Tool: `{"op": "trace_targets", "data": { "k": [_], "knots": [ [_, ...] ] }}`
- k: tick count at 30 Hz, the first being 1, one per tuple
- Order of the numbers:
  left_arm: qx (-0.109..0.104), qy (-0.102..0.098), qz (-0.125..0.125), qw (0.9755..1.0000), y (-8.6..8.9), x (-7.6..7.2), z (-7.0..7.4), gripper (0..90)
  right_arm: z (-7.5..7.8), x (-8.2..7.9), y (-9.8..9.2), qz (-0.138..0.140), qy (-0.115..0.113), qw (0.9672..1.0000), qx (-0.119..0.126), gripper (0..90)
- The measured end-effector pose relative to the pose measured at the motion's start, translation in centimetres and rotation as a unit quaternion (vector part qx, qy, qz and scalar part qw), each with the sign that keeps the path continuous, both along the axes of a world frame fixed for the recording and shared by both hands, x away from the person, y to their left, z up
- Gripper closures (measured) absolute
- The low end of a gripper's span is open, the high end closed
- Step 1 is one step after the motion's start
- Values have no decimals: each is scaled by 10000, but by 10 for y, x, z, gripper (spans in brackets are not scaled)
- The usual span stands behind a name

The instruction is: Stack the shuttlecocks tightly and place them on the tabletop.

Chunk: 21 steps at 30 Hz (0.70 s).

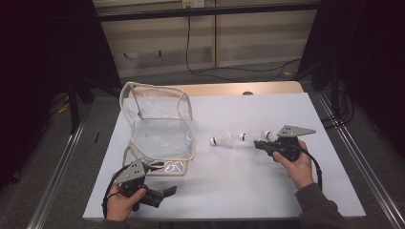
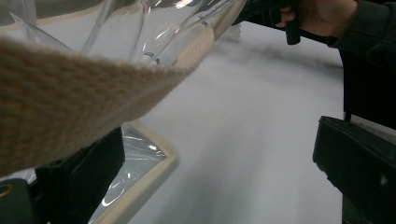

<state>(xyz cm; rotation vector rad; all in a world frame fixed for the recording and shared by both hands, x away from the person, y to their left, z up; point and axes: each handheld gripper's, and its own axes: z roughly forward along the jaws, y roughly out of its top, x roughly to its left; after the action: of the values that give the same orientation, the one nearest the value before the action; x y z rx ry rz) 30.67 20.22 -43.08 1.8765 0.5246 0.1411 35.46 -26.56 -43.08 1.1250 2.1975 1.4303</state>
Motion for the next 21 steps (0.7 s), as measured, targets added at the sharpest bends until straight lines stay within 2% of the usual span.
{"op": "trace_targets", "data": {
  "k": [7,21],
  "knots": [
    [8,0,4,10000,0,0,0,22,3,3,3,25,-78,10000,0,900],
    [7,-5,1,10000,0,0,0,22,0,9,8,69,-31,9999,-67,900]
  ]
}}
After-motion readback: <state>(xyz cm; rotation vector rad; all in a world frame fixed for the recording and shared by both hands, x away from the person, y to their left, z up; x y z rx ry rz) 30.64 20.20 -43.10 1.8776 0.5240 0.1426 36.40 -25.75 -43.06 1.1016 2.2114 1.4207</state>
